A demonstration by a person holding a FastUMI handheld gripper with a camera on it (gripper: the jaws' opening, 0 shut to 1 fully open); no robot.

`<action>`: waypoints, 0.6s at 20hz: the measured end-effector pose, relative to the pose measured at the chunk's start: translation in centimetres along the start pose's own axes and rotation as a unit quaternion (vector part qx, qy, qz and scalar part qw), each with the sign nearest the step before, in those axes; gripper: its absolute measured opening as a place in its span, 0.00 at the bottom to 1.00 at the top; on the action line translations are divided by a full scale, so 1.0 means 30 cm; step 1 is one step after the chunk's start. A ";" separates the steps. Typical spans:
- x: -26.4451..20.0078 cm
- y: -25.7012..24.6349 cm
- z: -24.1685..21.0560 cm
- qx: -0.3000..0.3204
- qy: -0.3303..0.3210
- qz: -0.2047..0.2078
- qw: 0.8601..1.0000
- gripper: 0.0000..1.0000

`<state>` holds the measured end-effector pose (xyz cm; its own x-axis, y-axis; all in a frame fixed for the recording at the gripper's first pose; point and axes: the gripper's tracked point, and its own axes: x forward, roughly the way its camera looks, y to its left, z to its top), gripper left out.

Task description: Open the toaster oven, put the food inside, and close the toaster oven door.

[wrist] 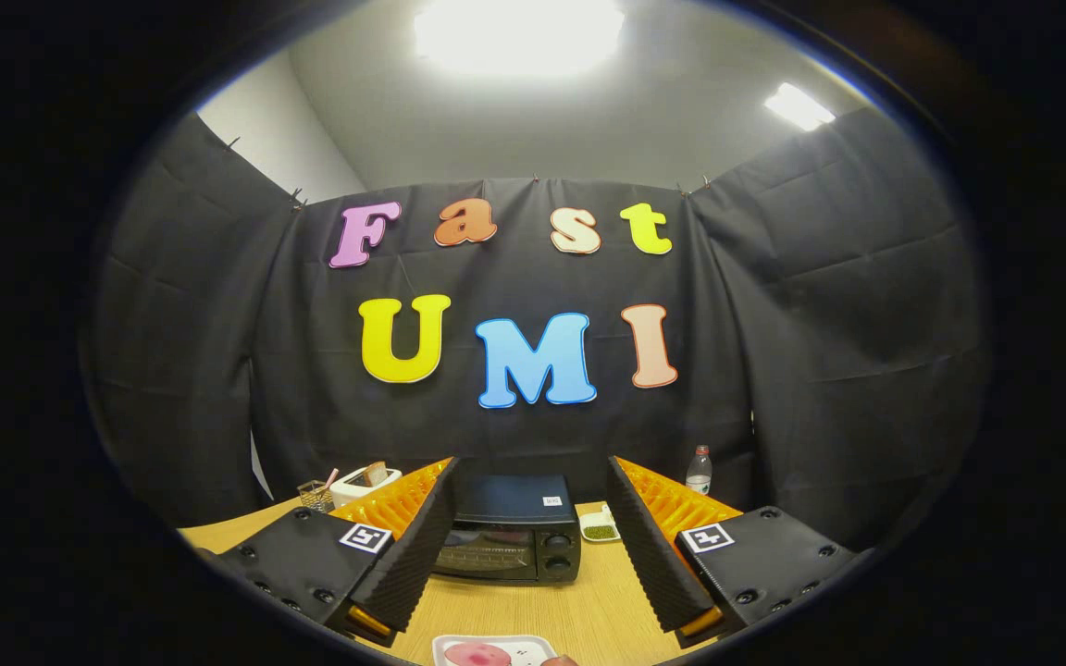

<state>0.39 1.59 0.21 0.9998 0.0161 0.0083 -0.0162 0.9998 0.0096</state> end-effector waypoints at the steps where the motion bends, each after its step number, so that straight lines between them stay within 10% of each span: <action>1: 0.005 0.000 0.002 0.002 0.001 0.000 1.000 0.98; 12: 0.152 0.094 -0.087 0.011 0.027 0.026 0.999 0.98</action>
<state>4.91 4.50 -2.34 0.9966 0.0691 -0.0446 -0.0677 0.9972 0.0327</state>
